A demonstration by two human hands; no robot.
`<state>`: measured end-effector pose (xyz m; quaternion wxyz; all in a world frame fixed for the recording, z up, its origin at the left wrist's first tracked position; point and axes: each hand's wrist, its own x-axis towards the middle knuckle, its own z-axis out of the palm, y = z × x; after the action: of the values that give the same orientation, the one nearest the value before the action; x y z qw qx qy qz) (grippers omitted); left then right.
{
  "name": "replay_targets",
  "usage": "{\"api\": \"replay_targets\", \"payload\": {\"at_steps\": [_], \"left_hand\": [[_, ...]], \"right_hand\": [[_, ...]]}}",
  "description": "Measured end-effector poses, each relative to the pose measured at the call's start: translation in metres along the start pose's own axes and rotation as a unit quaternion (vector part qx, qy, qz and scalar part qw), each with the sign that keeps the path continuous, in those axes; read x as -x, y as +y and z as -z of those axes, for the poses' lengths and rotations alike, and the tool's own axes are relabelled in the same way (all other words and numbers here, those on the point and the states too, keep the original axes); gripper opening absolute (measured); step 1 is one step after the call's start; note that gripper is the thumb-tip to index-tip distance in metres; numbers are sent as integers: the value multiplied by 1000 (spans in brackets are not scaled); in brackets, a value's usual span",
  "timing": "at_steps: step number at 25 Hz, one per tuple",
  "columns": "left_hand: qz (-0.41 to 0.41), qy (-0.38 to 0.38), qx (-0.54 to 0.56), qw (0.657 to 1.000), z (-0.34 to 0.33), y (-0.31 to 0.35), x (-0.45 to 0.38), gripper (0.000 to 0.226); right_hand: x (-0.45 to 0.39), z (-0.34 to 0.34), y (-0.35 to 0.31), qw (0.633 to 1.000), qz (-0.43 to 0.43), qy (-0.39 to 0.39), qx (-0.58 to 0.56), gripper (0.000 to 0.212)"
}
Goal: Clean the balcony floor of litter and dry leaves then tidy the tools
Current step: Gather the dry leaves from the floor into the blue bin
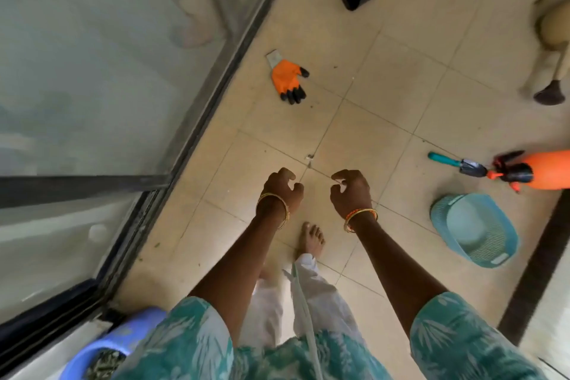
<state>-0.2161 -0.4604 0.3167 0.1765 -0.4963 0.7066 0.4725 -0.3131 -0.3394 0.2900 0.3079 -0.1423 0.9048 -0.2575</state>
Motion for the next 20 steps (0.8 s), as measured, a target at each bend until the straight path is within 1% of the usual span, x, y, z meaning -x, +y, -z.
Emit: {"api": "replay_targets", "payload": {"at_steps": [2, 4, 8, 10, 12, 16, 18, 20], "left_hand": [[3, -7, -15, 1000, -13, 3, -38, 26], [15, -2, -15, 1000, -28, -8, -82, 24], [44, -2, -18, 999, -75, -68, -189, 20], [40, 4, -17, 999, -103, -108, -244, 19], [32, 17, -11, 999, -118, -135, -274, 17], [14, 24, 9, 1000, -148, -175, -316, 9], [10, 23, 42, 999, -156, -180, -325, 16], [12, 23, 74, 997, -159, -177, -331, 21]], "right_hand": [[-28, -9, 19, 997, 12, -47, 63, 38], [-61, -33, 41, 990, 36, -81, 110, 48], [-137, -128, 101, 972, 68, -137, 178, 62], [-174, -183, 137, 961, 103, -145, 214, 70], [-196, -220, 159, 952, 153, -128, 233, 75], [-225, -277, 203, 935, 233, -63, 260, 75], [-221, -285, 218, 930, 277, -5, 242, 69], [-216, -286, 232, 920, 322, 34, 220, 56]]}}
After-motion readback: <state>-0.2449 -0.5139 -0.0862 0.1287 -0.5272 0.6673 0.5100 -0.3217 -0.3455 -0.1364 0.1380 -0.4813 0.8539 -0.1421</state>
